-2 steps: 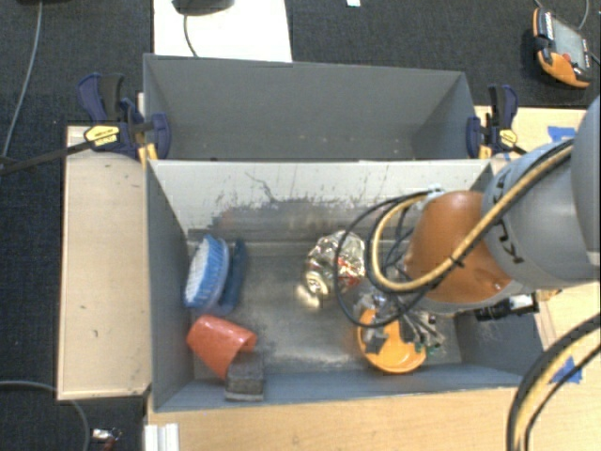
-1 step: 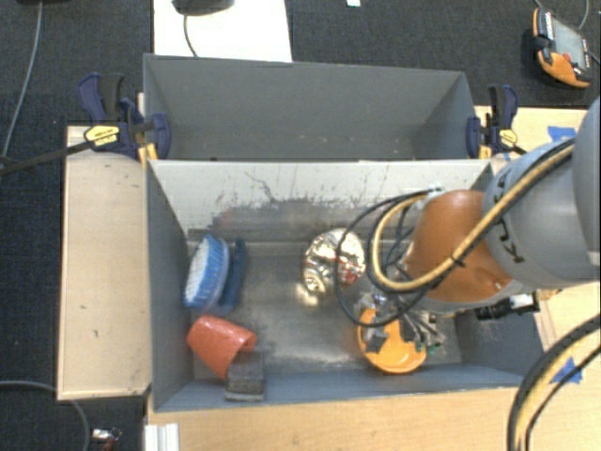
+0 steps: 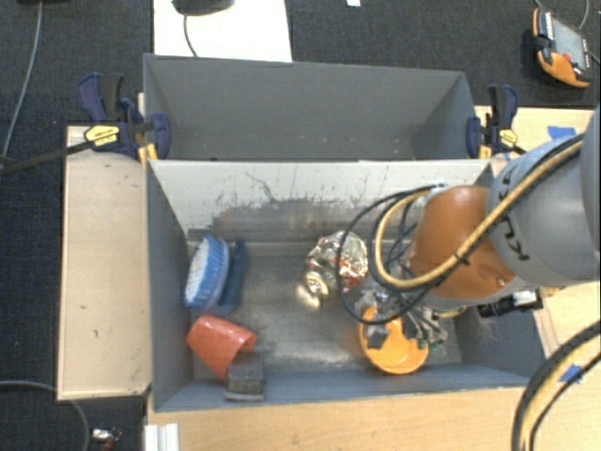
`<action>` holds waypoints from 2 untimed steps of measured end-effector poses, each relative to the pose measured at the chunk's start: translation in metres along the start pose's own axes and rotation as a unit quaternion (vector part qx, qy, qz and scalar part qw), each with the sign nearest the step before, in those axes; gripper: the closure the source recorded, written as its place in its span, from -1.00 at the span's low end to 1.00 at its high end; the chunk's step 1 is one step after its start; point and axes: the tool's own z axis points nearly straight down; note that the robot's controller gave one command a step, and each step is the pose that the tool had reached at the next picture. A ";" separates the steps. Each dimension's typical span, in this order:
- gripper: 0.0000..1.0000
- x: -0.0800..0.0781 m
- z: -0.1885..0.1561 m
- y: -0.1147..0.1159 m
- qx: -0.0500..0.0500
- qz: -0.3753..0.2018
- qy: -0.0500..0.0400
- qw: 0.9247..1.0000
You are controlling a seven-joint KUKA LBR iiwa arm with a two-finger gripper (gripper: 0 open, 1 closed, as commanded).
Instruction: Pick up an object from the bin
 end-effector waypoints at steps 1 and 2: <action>1.00 0.001 -0.022 0.000 0.000 -0.001 0.002 1.000; 1.00 -0.001 -0.044 0.000 0.000 -0.001 0.001 1.000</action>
Offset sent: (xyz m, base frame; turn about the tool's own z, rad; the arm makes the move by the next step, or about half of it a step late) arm -0.0011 0.0001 0.0642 -0.0012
